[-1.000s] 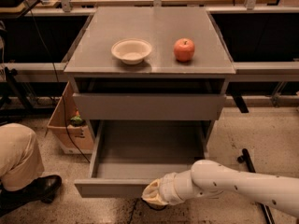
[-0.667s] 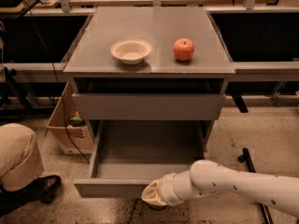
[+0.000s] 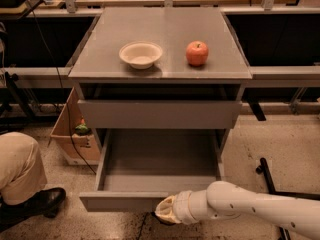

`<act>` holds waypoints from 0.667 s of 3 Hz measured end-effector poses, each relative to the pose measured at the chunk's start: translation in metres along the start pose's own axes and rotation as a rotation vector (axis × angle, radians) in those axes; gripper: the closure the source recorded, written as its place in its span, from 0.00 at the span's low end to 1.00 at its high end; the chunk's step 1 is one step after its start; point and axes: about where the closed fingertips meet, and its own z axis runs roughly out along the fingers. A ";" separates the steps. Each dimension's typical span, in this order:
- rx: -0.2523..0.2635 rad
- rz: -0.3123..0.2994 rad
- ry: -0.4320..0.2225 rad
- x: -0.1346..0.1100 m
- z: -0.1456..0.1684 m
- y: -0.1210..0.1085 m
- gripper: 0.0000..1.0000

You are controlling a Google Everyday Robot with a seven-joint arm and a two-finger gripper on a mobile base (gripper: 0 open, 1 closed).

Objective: Close middle drawer

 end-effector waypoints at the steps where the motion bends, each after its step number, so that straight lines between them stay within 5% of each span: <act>1: 0.053 -0.012 0.009 0.011 0.009 -0.013 1.00; 2: 0.093 -0.038 0.013 0.013 0.020 -0.030 1.00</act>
Offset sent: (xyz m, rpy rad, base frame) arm 0.0559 0.0003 -0.0332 -0.0512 -0.1425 -0.0646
